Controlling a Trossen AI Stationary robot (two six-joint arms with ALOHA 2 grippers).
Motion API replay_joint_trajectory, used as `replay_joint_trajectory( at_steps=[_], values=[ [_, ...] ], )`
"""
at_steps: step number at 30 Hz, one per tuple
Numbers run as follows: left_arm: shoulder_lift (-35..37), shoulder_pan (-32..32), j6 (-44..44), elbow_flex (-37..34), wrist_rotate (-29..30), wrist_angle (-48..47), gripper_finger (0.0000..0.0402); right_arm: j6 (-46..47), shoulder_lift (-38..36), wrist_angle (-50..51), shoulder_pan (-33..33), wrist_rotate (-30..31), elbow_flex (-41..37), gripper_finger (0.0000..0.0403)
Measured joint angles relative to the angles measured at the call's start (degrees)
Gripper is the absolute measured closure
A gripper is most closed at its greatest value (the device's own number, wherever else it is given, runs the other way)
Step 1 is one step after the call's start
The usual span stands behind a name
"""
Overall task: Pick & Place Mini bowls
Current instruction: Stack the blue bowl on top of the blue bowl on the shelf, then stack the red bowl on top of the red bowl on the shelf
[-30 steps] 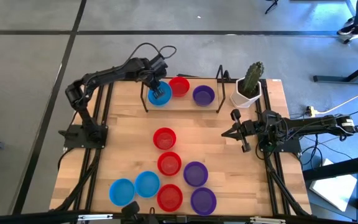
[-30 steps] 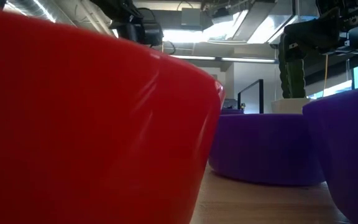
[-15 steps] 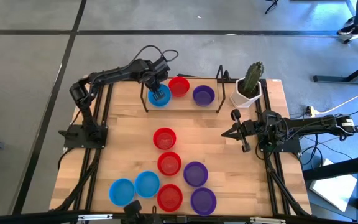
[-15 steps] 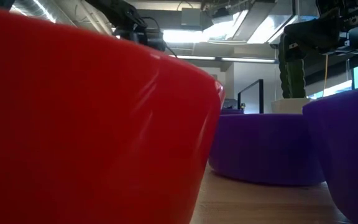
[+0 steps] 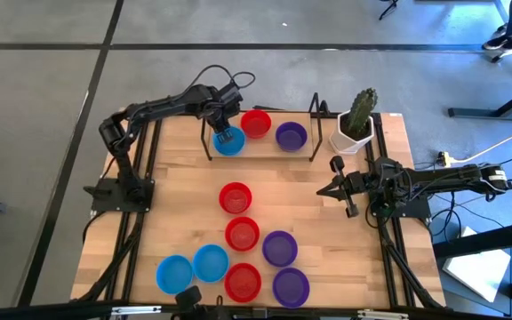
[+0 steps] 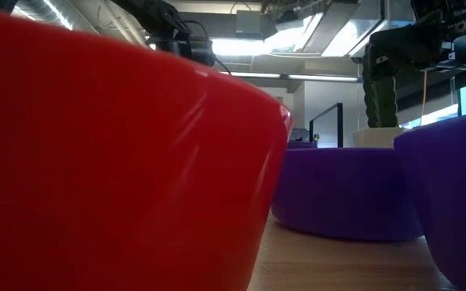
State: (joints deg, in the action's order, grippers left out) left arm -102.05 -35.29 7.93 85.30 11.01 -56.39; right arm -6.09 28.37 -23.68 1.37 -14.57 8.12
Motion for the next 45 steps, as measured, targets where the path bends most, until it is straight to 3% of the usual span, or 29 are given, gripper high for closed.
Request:
replay_joint_trajectory(
  at_steps=[6,9,11,14,18,21,23,28,32,45],
  values=[
    [6.73,1.48,0.40,0.00,0.92,-3.61,0.0301,0.02,0.01,0.00,-0.02,-0.01,0.00,0.0393],
    [13.61,3.83,-1.05,-0.41,-0.79,-5.34,0.0309,0.02,-0.01,0.00,-0.01,-0.01,0.00,0.0393],
    [21.18,6.14,-0.75,-4.03,-3.19,-0.75,0.0324,0.02,0.00,0.00,0.00,-0.02,0.00,0.0393],
    [35.24,9.61,0.98,-15.47,-9.86,17.31,0.0357,0.02,0.00,0.02,-0.02,-0.02,0.00,0.0393],
    [55.31,12.30,0.25,-38.67,-20.04,42.74,0.0395,0.28,-0.02,0.02,-0.01,-0.02,0.00,0.0393],
    [67.45,13.13,-3.67,-54.84,-21.25,60.96,0.0398,0.30,-0.01,0.00,0.00,-0.02,0.00,0.0393],
    [73.35,13.11,-4.89,-62.27,-21.92,67.76,0.0400,0.30,0.00,0.00,-0.02,-0.02,0.00,0.0393],
    [85.91,14.38,-4.24,-72.86,-23.43,68.32,0.0399,1.46,-0.02,0.05,-0.02,-0.02,0.00,0.0393],
    [93.02,16.37,-4.81,-76.75,-22.92,68.61,0.0400,2.02,-0.02,1.08,0.00,-0.02,0.00,0.0393],
    [99.07,19.06,3.74,-77.44,-24.48,51.36,0.0397,2.96,-0.02,1.51,-0.02,0.00,0.00,0.0393]
  ],
)
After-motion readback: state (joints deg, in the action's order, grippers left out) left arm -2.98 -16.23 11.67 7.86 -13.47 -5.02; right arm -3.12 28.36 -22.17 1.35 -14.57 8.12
